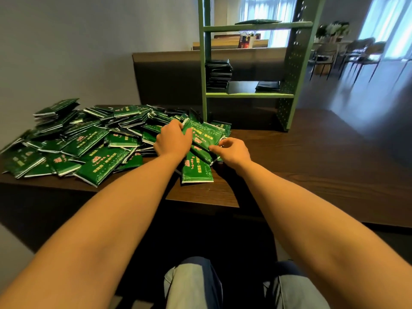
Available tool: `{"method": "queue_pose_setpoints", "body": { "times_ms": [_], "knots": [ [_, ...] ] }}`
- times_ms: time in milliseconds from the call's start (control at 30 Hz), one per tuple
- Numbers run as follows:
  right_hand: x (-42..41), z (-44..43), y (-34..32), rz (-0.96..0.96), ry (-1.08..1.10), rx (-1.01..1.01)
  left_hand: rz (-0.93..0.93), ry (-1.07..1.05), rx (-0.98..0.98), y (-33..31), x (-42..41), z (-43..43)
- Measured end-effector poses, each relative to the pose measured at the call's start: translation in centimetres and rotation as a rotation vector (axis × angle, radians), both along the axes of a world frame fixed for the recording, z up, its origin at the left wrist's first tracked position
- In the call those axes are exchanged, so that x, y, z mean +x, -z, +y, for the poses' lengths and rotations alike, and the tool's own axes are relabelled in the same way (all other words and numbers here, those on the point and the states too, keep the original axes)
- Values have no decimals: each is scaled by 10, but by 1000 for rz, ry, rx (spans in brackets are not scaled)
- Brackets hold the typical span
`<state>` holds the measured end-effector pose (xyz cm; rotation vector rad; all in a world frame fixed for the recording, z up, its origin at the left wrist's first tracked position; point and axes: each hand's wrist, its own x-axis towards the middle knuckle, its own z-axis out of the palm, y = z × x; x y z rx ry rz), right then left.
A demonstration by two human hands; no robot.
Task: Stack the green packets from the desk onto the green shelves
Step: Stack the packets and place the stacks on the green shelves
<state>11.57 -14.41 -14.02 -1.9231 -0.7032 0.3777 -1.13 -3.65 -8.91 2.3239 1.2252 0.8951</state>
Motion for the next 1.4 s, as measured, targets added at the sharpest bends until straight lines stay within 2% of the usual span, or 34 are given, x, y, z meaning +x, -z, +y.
{"method": "queue_pose_setpoints", "body": {
  "times_ms": [100,200,300,367,433,533,600,667,700,767,867,1000,1167,1400],
  "knots": [
    [0,-3,2,34,-43,96,-194,51,9,-2,7,1],
    [1,-13,-3,146,-51,192,-405,130,-20,-10,16,-3],
    [7,-26,-17,458,-23,341,-585,214,-194,-19,26,-8],
    [17,-30,-26,605,-20,418,-619,281,-319,-21,33,-8],
    [27,-32,-31,660,-32,426,-601,323,-383,-22,39,-13],
    [32,-34,-35,680,-147,333,-596,392,-476,-21,47,-23],
    [30,-35,-34,687,-199,282,-551,401,-464,-18,50,-29],
    [27,-33,-27,639,-142,306,-459,339,-334,-14,49,-30],
    [28,-31,-21,556,-77,317,-391,287,-253,-12,46,-28],
    [29,-29,-10,371,41,331,-179,162,-84,-7,38,-25],
    [30,-30,-1,284,83,369,99,83,141,5,25,-18],
    [30,-30,-1,249,109,383,263,68,209,18,18,-15],
    [27,-32,-1,222,103,378,155,77,164,21,19,-22],
    [27,-37,-6,385,94,435,-138,201,204,20,22,-27]
  ]
}}
